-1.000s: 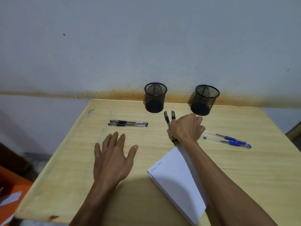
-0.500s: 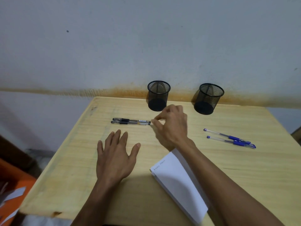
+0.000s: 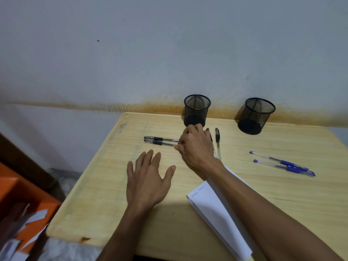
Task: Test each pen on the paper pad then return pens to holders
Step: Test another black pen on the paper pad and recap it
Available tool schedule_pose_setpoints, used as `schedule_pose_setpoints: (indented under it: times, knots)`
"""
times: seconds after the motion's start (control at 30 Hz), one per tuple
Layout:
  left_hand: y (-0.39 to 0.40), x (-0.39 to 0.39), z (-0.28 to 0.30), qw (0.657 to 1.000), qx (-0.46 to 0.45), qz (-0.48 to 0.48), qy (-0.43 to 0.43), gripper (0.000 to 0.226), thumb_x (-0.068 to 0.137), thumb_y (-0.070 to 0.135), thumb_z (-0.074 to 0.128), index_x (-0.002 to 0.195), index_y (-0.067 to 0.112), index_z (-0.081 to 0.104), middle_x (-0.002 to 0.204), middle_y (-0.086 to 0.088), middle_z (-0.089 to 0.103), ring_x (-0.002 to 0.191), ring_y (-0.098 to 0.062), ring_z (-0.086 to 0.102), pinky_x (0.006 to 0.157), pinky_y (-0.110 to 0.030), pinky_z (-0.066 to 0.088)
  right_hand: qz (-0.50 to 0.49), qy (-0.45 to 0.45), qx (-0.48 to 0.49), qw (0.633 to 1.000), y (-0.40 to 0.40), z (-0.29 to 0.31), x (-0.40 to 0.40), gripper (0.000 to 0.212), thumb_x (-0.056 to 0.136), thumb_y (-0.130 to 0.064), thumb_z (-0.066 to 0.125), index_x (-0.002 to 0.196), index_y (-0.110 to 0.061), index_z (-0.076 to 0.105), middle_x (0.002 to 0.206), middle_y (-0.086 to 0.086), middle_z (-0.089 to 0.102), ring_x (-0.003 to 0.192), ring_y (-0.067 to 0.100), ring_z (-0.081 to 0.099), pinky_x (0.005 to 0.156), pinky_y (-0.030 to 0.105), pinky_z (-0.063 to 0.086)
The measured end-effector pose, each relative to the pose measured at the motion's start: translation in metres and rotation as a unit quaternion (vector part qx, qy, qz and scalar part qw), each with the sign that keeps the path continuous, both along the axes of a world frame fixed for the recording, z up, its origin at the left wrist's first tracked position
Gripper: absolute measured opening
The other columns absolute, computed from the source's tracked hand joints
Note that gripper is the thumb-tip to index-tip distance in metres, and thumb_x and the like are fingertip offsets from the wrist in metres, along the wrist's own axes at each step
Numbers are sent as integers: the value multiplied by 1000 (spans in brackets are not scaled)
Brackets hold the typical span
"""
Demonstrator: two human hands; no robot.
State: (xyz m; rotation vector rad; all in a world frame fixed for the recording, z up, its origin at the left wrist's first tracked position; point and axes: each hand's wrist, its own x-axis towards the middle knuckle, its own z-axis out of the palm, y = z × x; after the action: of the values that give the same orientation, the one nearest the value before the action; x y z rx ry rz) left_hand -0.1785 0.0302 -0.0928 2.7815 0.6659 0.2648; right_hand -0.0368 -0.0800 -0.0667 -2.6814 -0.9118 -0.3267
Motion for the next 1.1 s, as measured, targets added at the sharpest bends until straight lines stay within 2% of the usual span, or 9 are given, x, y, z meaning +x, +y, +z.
schedule_pose_setpoints:
  times: [0.17,0.3,0.47,0.53,0.6,0.7,0.8,0.93,1.1]
  knots:
    - [0,-1,0,1000,0,-1,-11,74,94,72,26,152,29,36,164,6,25,153,-14,10,123,-50,7,6,6,17,1000,-22,11,-18,28,101,-38,54,104,-16,72,118,1,63,111,24,49,88,41,44]
    - [1,-2,-2,999,-1,1,-32,72,93,72,31,148,26,43,162,4,31,152,-15,15,123,-49,9,1,162,158,974,-61,29,-34,20,99,-37,62,94,-18,69,88,-2,72,87,24,65,78,43,55]
    - [1,-6,-1,988,-79,-9,-133,56,89,56,62,134,22,60,141,6,58,140,-16,43,117,-50,28,-7,204,290,935,-125,48,-61,12,93,-27,72,88,-16,75,75,-7,75,73,7,70,68,23,55]
    - [-5,-13,9,964,-154,-46,-212,58,84,41,76,137,25,57,131,17,57,126,-6,50,109,-34,38,-10,202,285,937,-147,53,-67,9,92,-27,72,88,-19,76,74,-9,74,74,5,68,63,18,52]
    - [-19,-18,22,944,-168,-113,-260,62,84,32,80,140,28,54,132,20,54,123,0,46,103,-20,36,-12,211,277,937,-162,56,-71,7,91,-26,74,86,-22,76,73,-7,75,72,8,69,62,21,53]
    - [-40,-16,33,937,-89,-204,-267,48,87,39,71,133,26,62,126,13,64,119,-12,57,104,-38,42,-4,226,285,931,-175,59,-73,7,90,-25,76,83,-23,76,71,-4,76,68,15,71,64,28,55]
    - [-52,-13,37,925,-59,-230,-297,22,89,30,69,110,24,74,102,16,72,94,-13,66,86,-51,48,2,276,382,882,-185,62,-77,7,88,-23,77,86,-16,77,74,3,77,68,12,71,65,25,57]
    - [-72,-14,47,918,-83,-233,-310,17,91,32,65,100,23,77,95,23,69,86,-6,62,84,-43,47,-14,372,522,768,-178,60,-92,14,84,-17,78,96,-11,77,80,6,78,73,11,73,69,24,61]
    - [-84,-14,52,923,-69,-254,-282,25,93,36,57,99,21,77,92,14,72,84,-9,62,84,-38,44,-3,379,499,779,-157,43,-105,10,89,-22,75,93,-13,79,80,4,79,73,9,75,70,26,61]
